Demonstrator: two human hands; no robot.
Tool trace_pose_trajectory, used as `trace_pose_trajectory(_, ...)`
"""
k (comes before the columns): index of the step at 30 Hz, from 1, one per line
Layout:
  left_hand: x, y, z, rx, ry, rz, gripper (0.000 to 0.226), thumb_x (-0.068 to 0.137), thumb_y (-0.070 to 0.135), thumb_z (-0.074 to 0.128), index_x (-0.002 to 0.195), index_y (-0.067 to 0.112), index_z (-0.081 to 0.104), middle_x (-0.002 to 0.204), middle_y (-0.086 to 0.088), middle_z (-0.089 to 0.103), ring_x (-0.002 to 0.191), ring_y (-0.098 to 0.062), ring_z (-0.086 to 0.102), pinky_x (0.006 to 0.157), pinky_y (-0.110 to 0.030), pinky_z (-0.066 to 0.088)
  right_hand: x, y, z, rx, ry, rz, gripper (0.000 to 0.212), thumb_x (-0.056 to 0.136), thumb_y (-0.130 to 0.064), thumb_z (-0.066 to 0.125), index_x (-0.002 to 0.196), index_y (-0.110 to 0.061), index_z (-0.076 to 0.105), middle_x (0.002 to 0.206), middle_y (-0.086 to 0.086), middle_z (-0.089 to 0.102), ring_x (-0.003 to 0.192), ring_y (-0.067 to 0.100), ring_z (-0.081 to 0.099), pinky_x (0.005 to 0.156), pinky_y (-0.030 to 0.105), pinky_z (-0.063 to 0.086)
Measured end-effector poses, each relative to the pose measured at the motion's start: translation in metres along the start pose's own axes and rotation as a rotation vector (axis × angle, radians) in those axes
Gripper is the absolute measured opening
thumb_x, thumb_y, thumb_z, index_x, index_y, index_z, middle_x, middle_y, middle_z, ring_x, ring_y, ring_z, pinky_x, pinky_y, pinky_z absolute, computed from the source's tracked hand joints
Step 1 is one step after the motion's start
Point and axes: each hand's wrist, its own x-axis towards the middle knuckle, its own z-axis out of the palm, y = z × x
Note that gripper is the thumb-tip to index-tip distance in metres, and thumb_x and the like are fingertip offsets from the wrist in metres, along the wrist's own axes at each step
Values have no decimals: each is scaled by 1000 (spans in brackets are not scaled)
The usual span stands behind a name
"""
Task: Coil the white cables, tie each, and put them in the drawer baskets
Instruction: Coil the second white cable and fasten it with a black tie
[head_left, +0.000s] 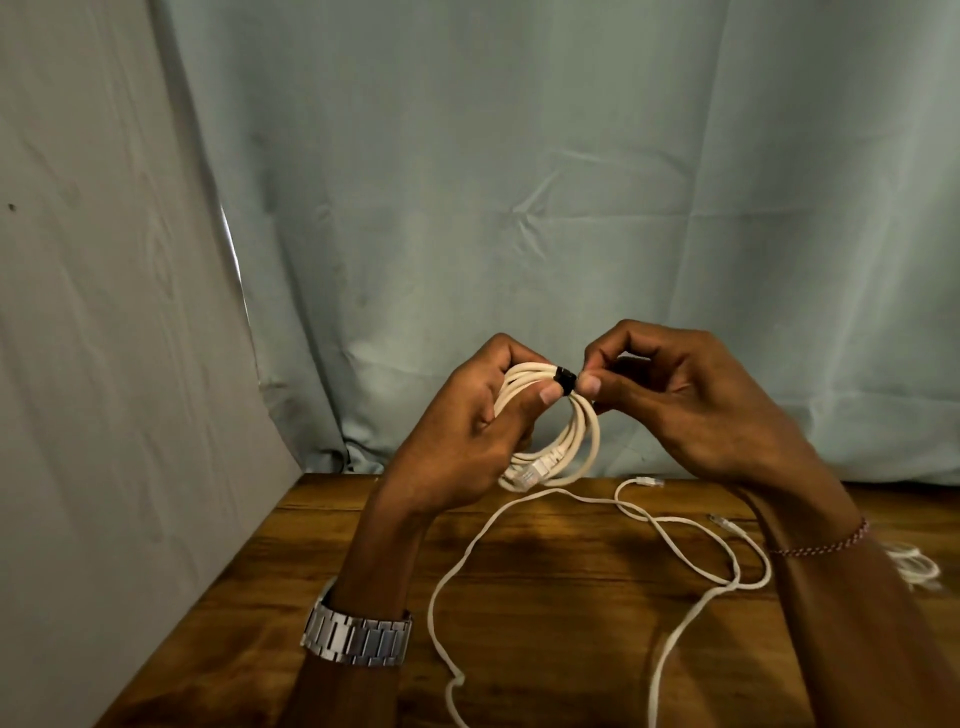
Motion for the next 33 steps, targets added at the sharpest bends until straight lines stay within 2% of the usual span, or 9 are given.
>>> trace_pose_trajectory(5,0,-2,4,10,17,-2,9,98,27,59,106,22,56,77,5,59,64,-10,58,62,-40,56,0,-3,3,72,123,36,18,73,-28,75,86,-15,76,79,-10,76,77,6,74,68,12,54)
trace_pose_trajectory(8,2,-4,8,19,89,-7,10,98,30,59,106,24,55,79,8,61,67,-6,59,61,-27,52,-1,-5,7,-18,210,-20,21,76,-32,75,92,-20,78,82,-11,77,80,4,74,71,14,56)
trace_pose_trajectory(11,3,-4,10,47,135,-2,14,100,31,56,110,23,53,84,8,60,68,-2,59,61,-21,49,-1,-9,14,-139,243,-104,33,76,-39,76,105,-24,78,95,-13,75,87,-1,72,76,13,57)
trace_pose_trajectory(14,4,-6,10,76,133,2,15,102,25,54,114,18,50,86,10,58,70,1,59,62,-17,47,-1,-9,24,-285,292,-197,30,82,-40,75,106,-23,78,97,-11,75,86,2,71,78,18,60)
trace_pose_trajectory(20,5,-9,10,107,177,36,17,103,25,53,115,15,50,90,13,60,76,1,61,65,-18,49,-1,-1,40,-425,444,-297,12,92,-17,74,103,-14,78,92,-1,75,81,6,68,74,26,61)
trace_pose_trajectory(25,3,-8,11,58,189,69,18,102,19,53,118,11,50,97,9,64,88,-7,68,73,-26,57,-3,-3,54,-547,501,-359,17,95,-18,70,105,-6,74,97,7,73,84,14,68,74,31,61)
trace_pose_trajectory(27,3,-7,11,58,207,74,18,102,18,54,118,11,50,97,7,64,90,-10,69,75,-29,60,-4,-4,57,-506,523,-337,20,94,-22,72,106,-6,74,99,5,74,87,13,70,76,29,61)
trace_pose_trajectory(30,4,-8,11,85,217,69,17,103,19,52,118,12,49,95,9,62,87,-5,67,69,-22,55,-2,-4,55,-325,573,-224,21,89,-27,77,103,-11,77,99,0,76,89,7,71,80,27,62)
trace_pose_trajectory(33,4,-9,13,118,217,73,17,104,21,51,118,13,48,96,11,61,89,-4,65,70,-19,54,-1,-3,55,-268,578,-161,15,86,-24,79,99,-15,79,98,-2,76,89,4,72,80,25,62)
